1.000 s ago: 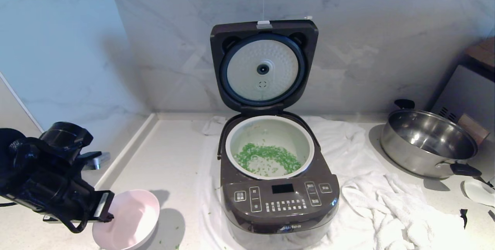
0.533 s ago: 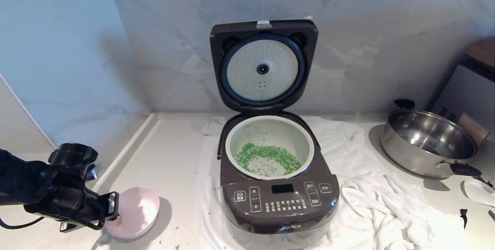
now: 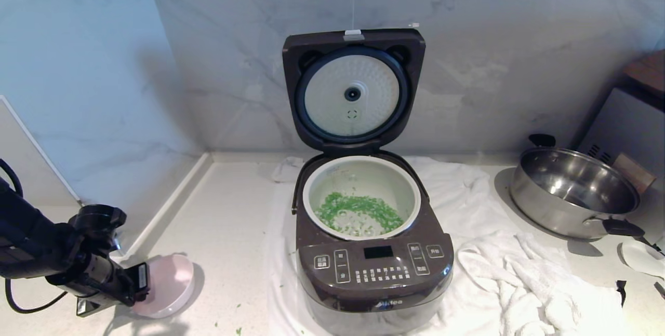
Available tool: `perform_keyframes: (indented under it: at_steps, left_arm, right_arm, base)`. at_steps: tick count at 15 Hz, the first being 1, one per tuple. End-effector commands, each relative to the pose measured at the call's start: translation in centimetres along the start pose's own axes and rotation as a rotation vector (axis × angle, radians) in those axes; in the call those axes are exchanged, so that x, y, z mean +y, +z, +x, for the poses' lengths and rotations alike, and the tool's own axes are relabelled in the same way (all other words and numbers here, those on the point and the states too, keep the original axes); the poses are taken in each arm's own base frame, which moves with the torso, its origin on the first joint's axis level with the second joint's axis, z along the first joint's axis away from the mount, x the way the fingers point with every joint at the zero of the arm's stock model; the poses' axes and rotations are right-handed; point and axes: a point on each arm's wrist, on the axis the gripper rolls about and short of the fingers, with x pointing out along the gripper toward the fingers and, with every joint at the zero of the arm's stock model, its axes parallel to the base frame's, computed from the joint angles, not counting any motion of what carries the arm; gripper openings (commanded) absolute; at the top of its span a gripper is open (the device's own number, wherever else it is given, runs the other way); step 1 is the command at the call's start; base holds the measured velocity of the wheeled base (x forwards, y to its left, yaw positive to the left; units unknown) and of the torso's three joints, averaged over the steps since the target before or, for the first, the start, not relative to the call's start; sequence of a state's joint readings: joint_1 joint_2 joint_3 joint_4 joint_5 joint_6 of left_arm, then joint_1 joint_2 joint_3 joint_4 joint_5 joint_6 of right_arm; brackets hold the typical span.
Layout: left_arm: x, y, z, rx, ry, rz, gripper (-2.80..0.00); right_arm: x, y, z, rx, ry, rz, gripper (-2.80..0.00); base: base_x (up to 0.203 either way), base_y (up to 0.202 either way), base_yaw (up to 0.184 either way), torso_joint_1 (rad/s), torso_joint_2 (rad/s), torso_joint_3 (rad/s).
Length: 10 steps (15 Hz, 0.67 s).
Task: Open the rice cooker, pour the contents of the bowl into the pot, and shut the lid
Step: Place the bowl on the table
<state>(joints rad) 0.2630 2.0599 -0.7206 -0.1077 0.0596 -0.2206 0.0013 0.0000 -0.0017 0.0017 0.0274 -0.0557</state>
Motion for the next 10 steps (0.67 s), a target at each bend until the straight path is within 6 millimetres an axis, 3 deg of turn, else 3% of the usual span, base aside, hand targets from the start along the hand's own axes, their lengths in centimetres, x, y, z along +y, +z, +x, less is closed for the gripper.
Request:
perform_keyframes:
  at_steps: [1, 2, 3, 10]
  left_arm:
    - [0.1, -0.2, 0.9, 0.029, 0.012, -0.002, -2.8]
    - [0.1, -0.3, 0.8, 0.031, 0.011, -0.002, -2.8]
    - [0.1, -0.3, 0.6, 0.028, 0.009, 0.0, 0.0]
    - [-0.5, 0.5, -3.2, -0.083, -0.033, 0.065, 0.0]
  right_arm:
    - [0.0, 0.0, 0.0, -0.002, 0.0, -0.001, -2.8]
    - [0.0, 0.0, 0.0, -0.002, 0.002, -0.001, -2.8]
    - [0.0, 0.0, 0.0, -0.002, 0.0, -0.001, -2.8]
    - [0.0, 0.0, 0.0, -0.002, 0.0, -0.001, -2.8]
  base:
    - [0.0, 0.0, 0.0, 0.0, 0.0, 0.0]
    - [0.0, 0.0, 0.0, 0.0, 0.0, 0.0]
    - [0.0, 0.0, 0.0, 0.0, 0.0, 0.0]
    - [0.0, 0.0, 0.0, 0.0, 0.0, 0.0]
